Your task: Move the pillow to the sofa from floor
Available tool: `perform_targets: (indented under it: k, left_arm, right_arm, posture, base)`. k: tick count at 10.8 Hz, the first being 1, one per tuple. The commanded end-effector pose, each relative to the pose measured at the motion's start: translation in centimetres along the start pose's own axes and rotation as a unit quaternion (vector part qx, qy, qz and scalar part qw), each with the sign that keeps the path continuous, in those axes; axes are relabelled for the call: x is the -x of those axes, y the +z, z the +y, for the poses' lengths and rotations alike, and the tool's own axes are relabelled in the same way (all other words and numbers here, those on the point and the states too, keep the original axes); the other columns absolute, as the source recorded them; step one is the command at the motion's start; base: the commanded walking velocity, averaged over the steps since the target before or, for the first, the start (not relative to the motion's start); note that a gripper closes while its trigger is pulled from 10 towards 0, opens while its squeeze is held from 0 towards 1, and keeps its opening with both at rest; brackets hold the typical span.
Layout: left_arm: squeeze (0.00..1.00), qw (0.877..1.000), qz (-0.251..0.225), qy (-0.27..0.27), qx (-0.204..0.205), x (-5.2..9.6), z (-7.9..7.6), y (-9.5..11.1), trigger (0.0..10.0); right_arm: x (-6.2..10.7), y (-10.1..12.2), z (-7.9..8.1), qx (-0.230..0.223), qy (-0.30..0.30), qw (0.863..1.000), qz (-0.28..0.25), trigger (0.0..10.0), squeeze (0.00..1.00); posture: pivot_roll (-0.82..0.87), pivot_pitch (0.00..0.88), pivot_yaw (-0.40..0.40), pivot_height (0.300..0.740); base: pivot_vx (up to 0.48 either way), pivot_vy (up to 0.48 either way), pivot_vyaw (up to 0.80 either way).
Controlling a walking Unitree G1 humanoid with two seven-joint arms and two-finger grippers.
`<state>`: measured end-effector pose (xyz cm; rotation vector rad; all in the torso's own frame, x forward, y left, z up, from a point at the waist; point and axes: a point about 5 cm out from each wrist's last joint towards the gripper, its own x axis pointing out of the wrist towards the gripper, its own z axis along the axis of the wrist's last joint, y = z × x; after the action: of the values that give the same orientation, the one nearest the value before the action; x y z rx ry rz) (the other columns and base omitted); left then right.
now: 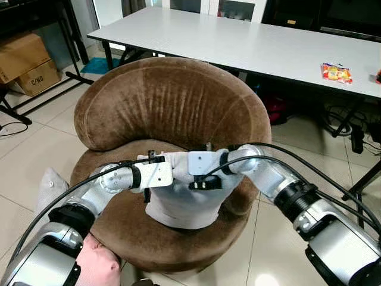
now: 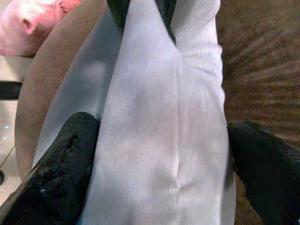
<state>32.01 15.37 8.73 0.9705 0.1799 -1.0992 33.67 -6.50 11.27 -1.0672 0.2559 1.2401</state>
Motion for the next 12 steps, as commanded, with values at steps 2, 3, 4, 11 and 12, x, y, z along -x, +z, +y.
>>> perform_targets:
  k: [2,3,4,11,12]
  left_arm:
    - [0.00,1.000,0.021,-0.012,0.008,0.7,-0.5,-0.9,0.0]
    - [0.00,1.000,0.022,-0.012,0.007,0.8,-0.5,-0.9,0.0]
    - [0.00,1.000,0.018,-0.013,0.007,0.9,-0.6,-0.8,0.0]
    - [0.00,1.000,0.013,0.001,0.015,1.6,-0.6,-0.5,0.0]
    - [0.00,1.000,0.012,0.002,0.016,1.7,-0.6,-0.5,0.0]
  right_arm:
    - [0.4,-1.7,0.7,-0.008,0.013,1.000,0.026,10.0,0.00]
    - [0.5,-1.8,0.9,-0.009,0.016,1.000,0.025,10.0,0.00]
    - [0.2,-1.6,1.1,-0.012,0.012,1.000,0.015,10.0,0.00]
    - [-0.8,-1.2,3.2,-0.034,0.007,0.999,-0.018,0.0,0.00]
    - [-0.7,-1.2,3.2,-0.034,0.003,0.999,-0.015,0.0,0.00]
  posture:
    - [-0.04,0.000,-0.017,0.740]
    - [-0.04,0.000,-0.016,0.740]
    - [-0.04,0.000,-0.013,0.740]
    - [-0.02,0.000,-0.022,0.740]
    - [-0.02,0.000,-0.024,0.740]
  base:
    - [0.000,0.000,0.00]
    - [0.000,0.000,0.00]
    - [0.000,0.000,0.00]
    - [0.000,0.000,0.00]
    - [0.000,0.000,0.00]
